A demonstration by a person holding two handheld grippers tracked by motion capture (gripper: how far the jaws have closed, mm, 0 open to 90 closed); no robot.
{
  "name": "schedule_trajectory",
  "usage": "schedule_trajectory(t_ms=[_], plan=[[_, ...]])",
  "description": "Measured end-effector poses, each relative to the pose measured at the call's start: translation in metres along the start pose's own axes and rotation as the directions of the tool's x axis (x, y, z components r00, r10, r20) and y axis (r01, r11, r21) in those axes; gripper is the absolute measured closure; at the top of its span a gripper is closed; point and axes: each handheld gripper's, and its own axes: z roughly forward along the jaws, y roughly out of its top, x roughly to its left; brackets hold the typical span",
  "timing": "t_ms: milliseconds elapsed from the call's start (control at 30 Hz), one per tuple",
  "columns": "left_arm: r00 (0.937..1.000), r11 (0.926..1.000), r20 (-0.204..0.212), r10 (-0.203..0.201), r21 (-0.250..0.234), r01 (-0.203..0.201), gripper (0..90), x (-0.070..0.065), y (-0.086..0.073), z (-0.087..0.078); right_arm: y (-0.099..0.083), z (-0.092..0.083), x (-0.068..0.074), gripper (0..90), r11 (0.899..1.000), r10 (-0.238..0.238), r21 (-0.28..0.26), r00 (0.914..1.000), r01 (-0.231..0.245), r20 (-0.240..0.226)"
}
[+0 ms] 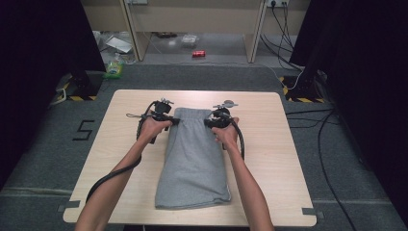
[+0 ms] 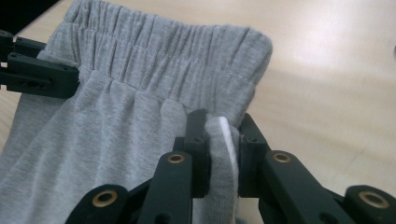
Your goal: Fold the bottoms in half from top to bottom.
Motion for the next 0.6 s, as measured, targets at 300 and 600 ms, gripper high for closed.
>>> schedule_trajectory(t_ms=[300,600], plan=[[0.9995,0.9969,0.008,0.032,-0.072,-0.031,72.3,-0.001,0.016,-0.030,0.029,-0.025,0.009,78.9,0.995,-0.065,-0.073,0.9978,0.064,-0.013],[0.9964,0.9912,0.047,0.070,-0.116,-0.065,72.5,-0.006,0.005,-0.052,0.021,-0.043,0.019,78.9,0.989,-0.105,-0.106,0.9932,0.099,-0.051]])
